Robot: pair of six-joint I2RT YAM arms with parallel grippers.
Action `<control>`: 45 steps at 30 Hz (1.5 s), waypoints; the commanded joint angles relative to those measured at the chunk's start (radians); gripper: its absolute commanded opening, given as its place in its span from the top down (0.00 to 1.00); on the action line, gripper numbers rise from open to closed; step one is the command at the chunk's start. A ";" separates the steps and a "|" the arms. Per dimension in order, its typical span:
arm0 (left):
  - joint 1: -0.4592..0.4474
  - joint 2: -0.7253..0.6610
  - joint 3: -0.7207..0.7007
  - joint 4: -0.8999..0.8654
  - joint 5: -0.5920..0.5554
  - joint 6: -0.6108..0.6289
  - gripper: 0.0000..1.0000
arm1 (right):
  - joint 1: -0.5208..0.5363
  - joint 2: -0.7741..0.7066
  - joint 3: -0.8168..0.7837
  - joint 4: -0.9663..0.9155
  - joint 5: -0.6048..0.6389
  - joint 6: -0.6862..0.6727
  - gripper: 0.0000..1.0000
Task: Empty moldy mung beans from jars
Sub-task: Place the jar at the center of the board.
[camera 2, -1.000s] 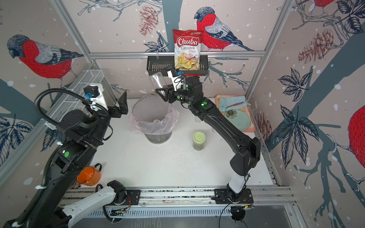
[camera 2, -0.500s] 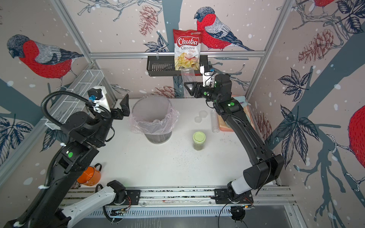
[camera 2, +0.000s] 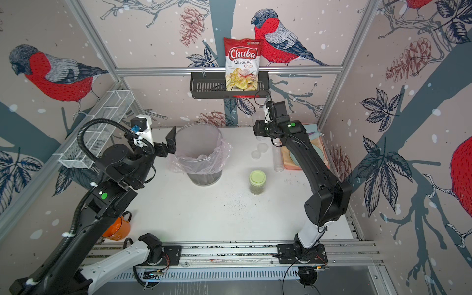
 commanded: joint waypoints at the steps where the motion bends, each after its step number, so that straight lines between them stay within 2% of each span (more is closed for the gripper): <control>1: 0.000 -0.004 -0.030 0.079 0.019 -0.020 0.03 | 0.003 0.032 -0.028 -0.126 0.156 -0.010 0.53; 8: -0.001 0.011 -0.048 0.091 0.049 -0.026 0.03 | 0.005 -0.002 -0.292 -0.024 0.253 0.022 0.53; 14: -0.001 0.006 -0.068 0.105 0.056 -0.031 0.03 | 0.000 -0.005 -0.436 0.077 0.209 0.041 0.53; 25: -0.001 0.008 -0.060 0.096 0.049 -0.028 0.03 | -0.008 0.123 -0.455 0.164 0.171 0.033 0.52; 32: -0.001 0.010 -0.060 0.096 0.049 -0.023 0.03 | -0.012 0.142 -0.478 0.192 0.130 0.036 0.52; 45: 0.000 -0.010 -0.064 0.091 0.065 -0.010 0.03 | -0.008 0.202 -0.461 0.207 0.126 0.026 0.35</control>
